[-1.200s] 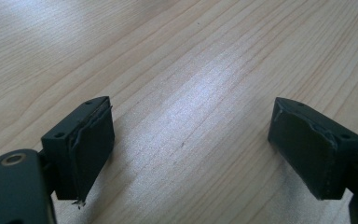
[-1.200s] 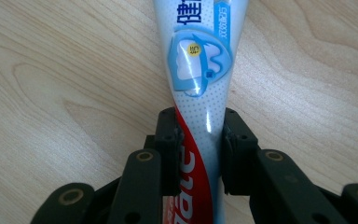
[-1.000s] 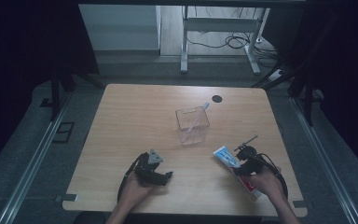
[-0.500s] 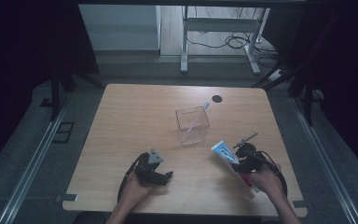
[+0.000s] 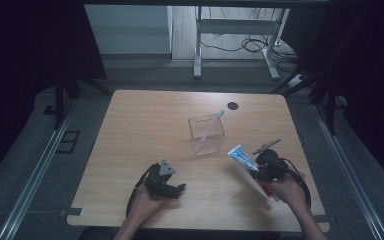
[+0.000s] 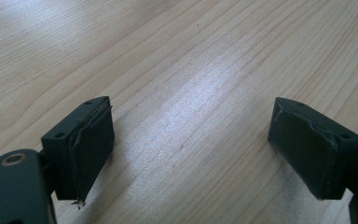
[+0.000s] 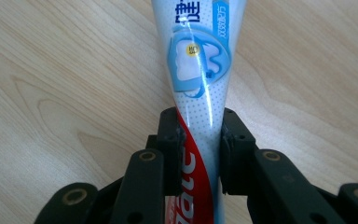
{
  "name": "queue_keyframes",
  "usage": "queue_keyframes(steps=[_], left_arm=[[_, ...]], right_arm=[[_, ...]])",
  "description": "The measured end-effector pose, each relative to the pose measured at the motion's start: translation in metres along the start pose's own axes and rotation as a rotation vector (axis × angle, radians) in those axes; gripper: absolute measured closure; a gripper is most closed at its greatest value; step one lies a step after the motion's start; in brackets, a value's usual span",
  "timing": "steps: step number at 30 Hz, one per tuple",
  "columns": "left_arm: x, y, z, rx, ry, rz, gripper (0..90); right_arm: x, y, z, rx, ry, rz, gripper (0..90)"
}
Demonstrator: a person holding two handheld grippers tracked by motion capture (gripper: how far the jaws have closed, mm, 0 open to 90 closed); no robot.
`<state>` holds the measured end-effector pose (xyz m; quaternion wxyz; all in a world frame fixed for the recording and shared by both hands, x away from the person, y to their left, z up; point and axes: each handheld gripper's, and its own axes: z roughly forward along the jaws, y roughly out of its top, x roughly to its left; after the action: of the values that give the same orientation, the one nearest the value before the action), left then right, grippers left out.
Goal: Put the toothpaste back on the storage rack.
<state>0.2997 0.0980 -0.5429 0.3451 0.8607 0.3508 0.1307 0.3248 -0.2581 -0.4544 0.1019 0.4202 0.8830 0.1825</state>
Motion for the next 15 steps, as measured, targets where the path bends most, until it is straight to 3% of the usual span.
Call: queue_keyframes(steps=[15], left_arm=[[0.0,0.0,0.0,0.0,0.0,-0.002,14.3]], right_arm=[[-0.002,0.023,-0.023,-0.067,-0.016,-0.034,73.1]])
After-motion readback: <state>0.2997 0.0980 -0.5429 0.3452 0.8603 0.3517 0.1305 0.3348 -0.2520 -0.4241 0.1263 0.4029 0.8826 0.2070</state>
